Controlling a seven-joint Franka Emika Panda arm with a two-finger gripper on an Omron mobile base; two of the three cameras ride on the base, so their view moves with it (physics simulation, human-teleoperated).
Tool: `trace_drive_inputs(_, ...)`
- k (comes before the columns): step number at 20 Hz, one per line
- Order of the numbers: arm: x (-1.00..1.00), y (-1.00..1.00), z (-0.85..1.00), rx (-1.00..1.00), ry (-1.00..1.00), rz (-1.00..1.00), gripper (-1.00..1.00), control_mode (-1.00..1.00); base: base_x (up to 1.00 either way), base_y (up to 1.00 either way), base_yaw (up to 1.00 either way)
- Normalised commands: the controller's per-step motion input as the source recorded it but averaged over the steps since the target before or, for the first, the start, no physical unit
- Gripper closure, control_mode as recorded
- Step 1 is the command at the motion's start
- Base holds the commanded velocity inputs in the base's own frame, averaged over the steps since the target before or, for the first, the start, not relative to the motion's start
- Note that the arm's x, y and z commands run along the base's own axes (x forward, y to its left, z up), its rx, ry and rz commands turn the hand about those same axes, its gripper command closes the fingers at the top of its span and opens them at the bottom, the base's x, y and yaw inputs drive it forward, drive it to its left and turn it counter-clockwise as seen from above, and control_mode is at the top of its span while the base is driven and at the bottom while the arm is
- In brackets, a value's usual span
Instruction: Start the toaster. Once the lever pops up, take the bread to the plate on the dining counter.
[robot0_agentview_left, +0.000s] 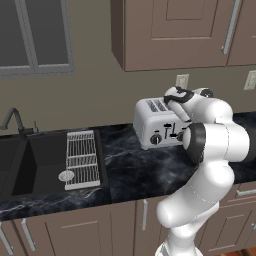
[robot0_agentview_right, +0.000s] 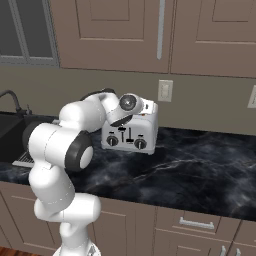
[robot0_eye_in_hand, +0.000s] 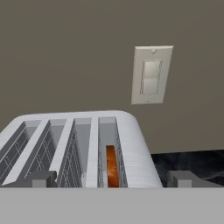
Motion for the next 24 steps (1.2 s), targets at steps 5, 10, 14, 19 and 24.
trace_drive_inputs(5, 0.00, 0.00, 0.00, 0.00, 0.00, 0.00, -1.00, -1.00, 0.00, 0.00, 0.00)
trace_drive_inputs(10, 0.00, 0.00, 0.00, 0.00, 0.00, 0.00, -1.00, -1.00, 0.00, 0.00, 0.00)
trace_drive_inputs(14, 0.00, 0.00, 0.00, 0.00, 0.00, 0.00, -1.00, -1.00, 0.00, 0.00, 0.00)
trace_drive_inputs(19, 0.00, 0.00, 0.00, 0.00, 0.00, 0.00, -1.00, -1.00, 0.00, 0.00, 0.00)
trace_drive_inputs(24, 0.00, 0.00, 0.00, 0.00, 0.00, 0.00, -1.00, -1.00, 0.00, 0.00, 0.00)
